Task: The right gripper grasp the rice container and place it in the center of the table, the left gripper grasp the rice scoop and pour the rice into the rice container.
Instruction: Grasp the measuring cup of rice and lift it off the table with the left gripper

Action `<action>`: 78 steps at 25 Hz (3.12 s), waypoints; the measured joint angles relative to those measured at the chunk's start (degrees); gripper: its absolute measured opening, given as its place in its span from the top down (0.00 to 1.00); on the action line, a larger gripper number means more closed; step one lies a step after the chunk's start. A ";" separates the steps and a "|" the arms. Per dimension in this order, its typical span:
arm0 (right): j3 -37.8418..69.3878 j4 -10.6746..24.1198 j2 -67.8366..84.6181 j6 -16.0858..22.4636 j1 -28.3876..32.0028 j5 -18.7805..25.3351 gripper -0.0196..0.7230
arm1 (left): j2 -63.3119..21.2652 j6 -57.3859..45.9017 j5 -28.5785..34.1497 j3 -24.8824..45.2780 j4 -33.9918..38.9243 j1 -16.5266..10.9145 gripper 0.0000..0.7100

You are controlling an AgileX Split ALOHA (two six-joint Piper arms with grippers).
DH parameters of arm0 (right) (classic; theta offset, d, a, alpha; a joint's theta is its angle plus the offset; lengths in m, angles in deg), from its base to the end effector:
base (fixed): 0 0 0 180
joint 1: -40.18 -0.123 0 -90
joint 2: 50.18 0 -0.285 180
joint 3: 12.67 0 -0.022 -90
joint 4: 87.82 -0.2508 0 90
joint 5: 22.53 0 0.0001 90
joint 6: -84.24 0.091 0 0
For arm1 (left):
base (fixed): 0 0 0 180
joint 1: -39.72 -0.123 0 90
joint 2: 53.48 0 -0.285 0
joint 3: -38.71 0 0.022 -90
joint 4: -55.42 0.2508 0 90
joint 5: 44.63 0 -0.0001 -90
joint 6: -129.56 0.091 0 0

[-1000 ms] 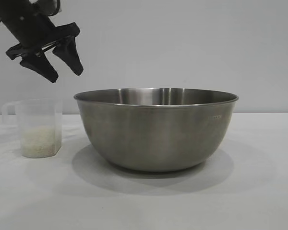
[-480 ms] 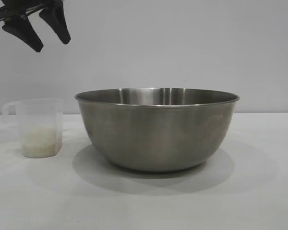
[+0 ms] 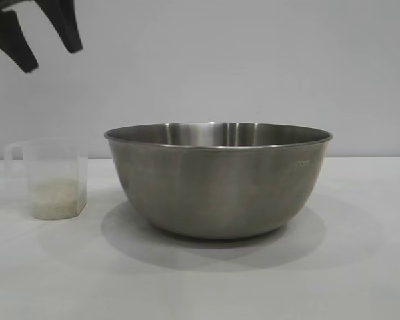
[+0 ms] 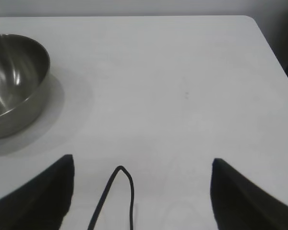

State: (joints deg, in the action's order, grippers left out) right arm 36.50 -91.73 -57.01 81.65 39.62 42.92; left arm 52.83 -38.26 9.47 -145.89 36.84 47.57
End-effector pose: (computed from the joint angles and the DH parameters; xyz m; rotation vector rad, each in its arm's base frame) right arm -0.0099 0.0056 0.2680 -0.0650 2.1173 0.0616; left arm 0.3614 -0.0736 0.2879 0.2879 2.6705 -0.3882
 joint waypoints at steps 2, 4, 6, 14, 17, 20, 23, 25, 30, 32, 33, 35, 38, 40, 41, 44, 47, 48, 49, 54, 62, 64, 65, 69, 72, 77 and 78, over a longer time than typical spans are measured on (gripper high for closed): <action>0.00 0.00 0.00 0.00 0.00 0.00 0.26 | -2.15 -2.27 0.08 0.00 4.89 0.00 0.38; 0.00 0.00 0.00 0.00 0.00 0.00 0.26 | -4.70 -3.81 -0.53 1.07 8.38 0.00 0.38; 0.00 0.00 0.00 0.00 0.00 0.00 0.26 | -7.13 -4.53 -2.49 3.37 10.40 0.00 0.38; 0.00 0.00 0.00 0.00 0.00 0.00 0.26 | -18.34 -6.03 -21.10 21.96 10.77 0.00 0.38; 0.00 0.00 0.00 0.00 0.00 0.00 0.26 | -23.45 -6.12 -30.71 30.04 10.67 0.00 0.38; 0.00 0.00 0.00 0.00 0.00 0.00 0.26 | -28.39 -6.54 -41.44 38.03 10.67 0.00 0.38; 0.00 0.00 0.00 0.00 0.00 0.00 0.26 | -32.31 -7.58 -51.16 45.21 10.57 0.00 0.38; 0.00 0.00 0.00 0.00 0.00 0.00 0.26 | -33.90 -8.45 -55.44 49.45 10.20 0.00 0.38; 0.00 0.00 0.00 0.00 0.00 0.00 0.26 | -35.26 -10.25 -66.67 58.47 9.00 0.14 0.38; 0.00 0.00 0.00 0.00 0.00 0.00 0.26 | -35.26 -11.37 -72.11 62.42 9.00 0.72 0.38; 0.00 0.00 0.00 0.00 0.00 0.00 0.26 | -35.26 -11.89 -75.63 64.11 9.00 1.50 0.38; 0.00 -0.04 0.00 0.00 0.00 0.00 0.26 | -35.26 -12.18 -82.72 68.19 9.00 3.30 0.38; 0.00 -0.04 0.00 0.00 0.00 0.00 0.26 | -35.26 -12.31 -93.54 73.54 9.10 6.27 0.38; 0.00 -0.14 0.00 0.00 0.00 0.00 0.26 | -35.26 -12.31 -98.66 76.32 9.11 7.31 0.38; 0.00 -0.13 0.00 0.00 0.00 0.00 0.26 | -35.26 -12.31 -100.46 77.58 9.11 7.43 0.38; 0.00 -0.13 0.00 0.00 0.00 0.00 0.26 | -35.26 -12.31 -103.49 80.05 9.11 7.52 0.38; 0.00 -0.17 0.00 0.00 0.00 0.00 0.26 | -33.95 -12.31 -107.45 81.40 9.11 7.52 0.38; 0.00 -0.27 0.00 0.00 0.00 0.00 0.26 | -32.99 -12.31 -108.87 81.51 9.11 7.52 0.38; 0.00 -0.27 0.00 0.00 0.00 0.00 0.26 | -31.50 -12.31 -110.01 81.51 9.22 7.52 0.38; 0.00 -0.40 0.00 0.00 0.00 0.00 0.26 | -20.13 -12.31 -117.99 81.51 12.54 7.52 0.38; 0.00 -0.40 0.00 0.09 0.00 0.00 0.26 | -5.83 -12.64 -118.99 77.99 14.73 7.52 0.38; 0.00 -0.40 0.00 0.09 0.00 0.00 0.26 | -4.49 -12.67 -119.11 76.61 15.11 7.52 0.38; 0.00 -0.40 0.00 0.09 0.00 0.00 0.26 | -4.08 -12.67 -119.11 76.19 15.20 7.52 0.38; 0.00 -0.44 0.00 0.09 0.00 0.00 0.26 | -1.79 -12.70 -119.35 74.78 15.20 7.52 0.38; 0.00 -0.44 0.00 0.09 0.00 0.00 0.26 | 0.51 -12.80 -119.35 73.96 15.20 7.52 0.38; 0.00 -0.44 0.00 0.09 0.00 0.00 0.26 | 3.71 -13.14 -119.23 72.15 15.20 7.52 0.54; 0.00 -0.53 0.00 0.09 0.00 0.00 0.26 | 4.14 -13.14 -119.23 71.87 15.20 7.52 0.59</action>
State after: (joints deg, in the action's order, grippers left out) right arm 36.50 -92.26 -57.01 81.74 39.62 42.92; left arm 56.98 -51.39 -109.77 -74.02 52.04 55.09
